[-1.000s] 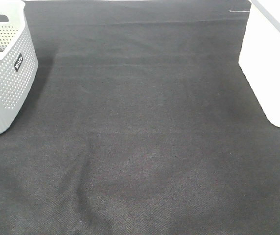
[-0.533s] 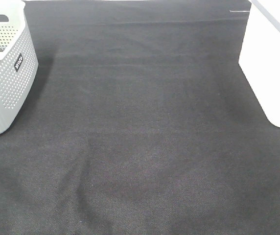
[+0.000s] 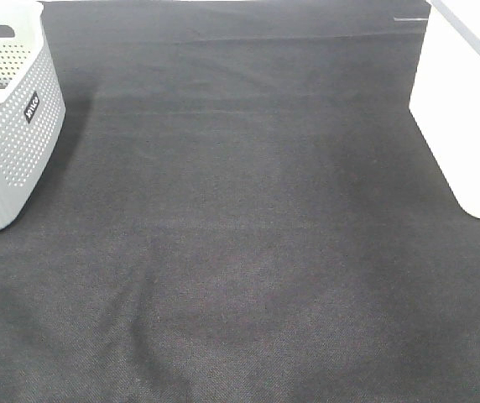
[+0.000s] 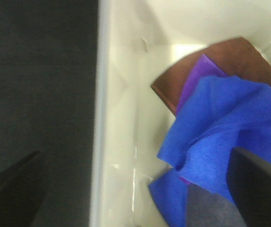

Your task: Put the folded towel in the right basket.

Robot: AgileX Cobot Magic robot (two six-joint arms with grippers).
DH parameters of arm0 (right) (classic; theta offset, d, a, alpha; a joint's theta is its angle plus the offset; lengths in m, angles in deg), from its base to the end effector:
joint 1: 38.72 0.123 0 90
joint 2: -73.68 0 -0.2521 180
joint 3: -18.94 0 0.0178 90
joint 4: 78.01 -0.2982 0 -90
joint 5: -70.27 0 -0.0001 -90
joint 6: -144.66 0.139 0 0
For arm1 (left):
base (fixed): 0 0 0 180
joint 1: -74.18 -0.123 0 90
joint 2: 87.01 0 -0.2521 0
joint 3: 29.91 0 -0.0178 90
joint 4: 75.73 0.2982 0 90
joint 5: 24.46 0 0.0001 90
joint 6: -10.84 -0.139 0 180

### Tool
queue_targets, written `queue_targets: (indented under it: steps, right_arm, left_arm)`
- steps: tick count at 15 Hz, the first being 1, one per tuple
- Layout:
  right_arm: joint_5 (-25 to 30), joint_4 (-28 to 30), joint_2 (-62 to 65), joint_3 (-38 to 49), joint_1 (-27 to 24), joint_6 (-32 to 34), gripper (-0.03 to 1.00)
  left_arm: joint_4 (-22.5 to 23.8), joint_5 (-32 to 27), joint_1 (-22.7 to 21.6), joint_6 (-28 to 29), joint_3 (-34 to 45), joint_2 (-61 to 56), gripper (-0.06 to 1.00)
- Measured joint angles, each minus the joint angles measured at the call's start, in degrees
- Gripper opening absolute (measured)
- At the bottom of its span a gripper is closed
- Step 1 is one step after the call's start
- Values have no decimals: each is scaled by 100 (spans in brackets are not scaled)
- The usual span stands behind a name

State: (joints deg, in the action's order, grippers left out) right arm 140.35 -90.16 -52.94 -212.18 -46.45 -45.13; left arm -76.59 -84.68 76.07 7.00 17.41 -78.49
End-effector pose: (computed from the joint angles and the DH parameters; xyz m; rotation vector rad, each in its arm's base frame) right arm 0.5114 -0.0417 0.3053 -0.0319 2.5126 0.1579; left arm 0.1121 -0.0055 0.2814 0.1019 2.0230 0.0036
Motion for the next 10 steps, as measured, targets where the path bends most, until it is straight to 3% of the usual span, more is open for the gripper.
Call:
queue_targets:
  steps: [5,10]
  right_arm:
    - [-29,103,733,97,739,212,98]
    - [-46,97,2618,2257,1272,384,98]
  left_arm:
    - [0,0,0,0,0,0,92]
    - [-6,0,0,0,0,0,92]
